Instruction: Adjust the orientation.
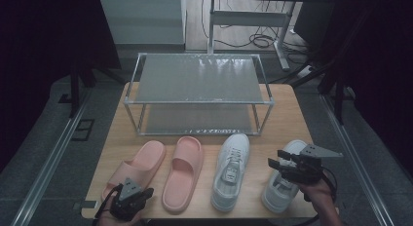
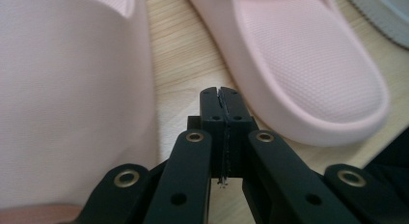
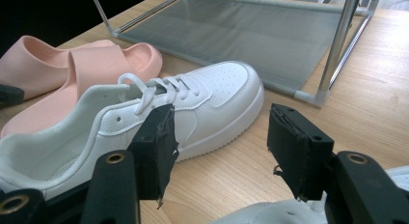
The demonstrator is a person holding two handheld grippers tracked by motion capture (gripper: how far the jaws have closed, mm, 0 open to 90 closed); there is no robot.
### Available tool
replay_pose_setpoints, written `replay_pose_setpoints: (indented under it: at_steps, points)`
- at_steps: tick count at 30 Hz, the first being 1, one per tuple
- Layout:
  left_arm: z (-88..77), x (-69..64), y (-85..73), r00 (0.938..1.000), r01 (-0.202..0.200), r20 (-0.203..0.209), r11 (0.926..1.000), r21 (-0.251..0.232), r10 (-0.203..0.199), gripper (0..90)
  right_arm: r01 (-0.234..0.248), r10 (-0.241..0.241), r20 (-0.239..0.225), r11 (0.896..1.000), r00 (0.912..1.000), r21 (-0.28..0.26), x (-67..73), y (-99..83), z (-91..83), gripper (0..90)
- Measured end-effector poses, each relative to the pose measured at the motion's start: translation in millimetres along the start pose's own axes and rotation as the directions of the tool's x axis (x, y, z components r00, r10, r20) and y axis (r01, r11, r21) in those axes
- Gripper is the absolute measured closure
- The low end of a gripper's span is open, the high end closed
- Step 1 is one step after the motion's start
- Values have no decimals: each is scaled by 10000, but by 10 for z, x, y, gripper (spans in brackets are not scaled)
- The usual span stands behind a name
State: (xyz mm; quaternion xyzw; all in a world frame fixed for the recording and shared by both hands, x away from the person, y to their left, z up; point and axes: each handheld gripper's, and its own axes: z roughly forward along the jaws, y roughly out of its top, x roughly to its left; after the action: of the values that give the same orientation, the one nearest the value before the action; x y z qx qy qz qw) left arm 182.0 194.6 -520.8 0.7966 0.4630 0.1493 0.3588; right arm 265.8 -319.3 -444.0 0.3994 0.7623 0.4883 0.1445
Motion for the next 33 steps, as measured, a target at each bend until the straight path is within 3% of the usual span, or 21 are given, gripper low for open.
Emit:
replay_pose_setpoints:
  at_steps: [9,22,33]
  points:
    - [-53,126,-38,9987,267,-432,9996,20,-266,900,77,-77,-17,10000,10000,13,9,-10,-17,444]
    - [-137,332,-68,9957,588,-727,9982,130,-577,900,51,-51,-20,9999,10000,128,7,-23,4,446]
    - [-207,632,-90,9907,952,-993,9953,189,-929,900,20,-19,-55,9999,10000,162,8,-30,15,446]
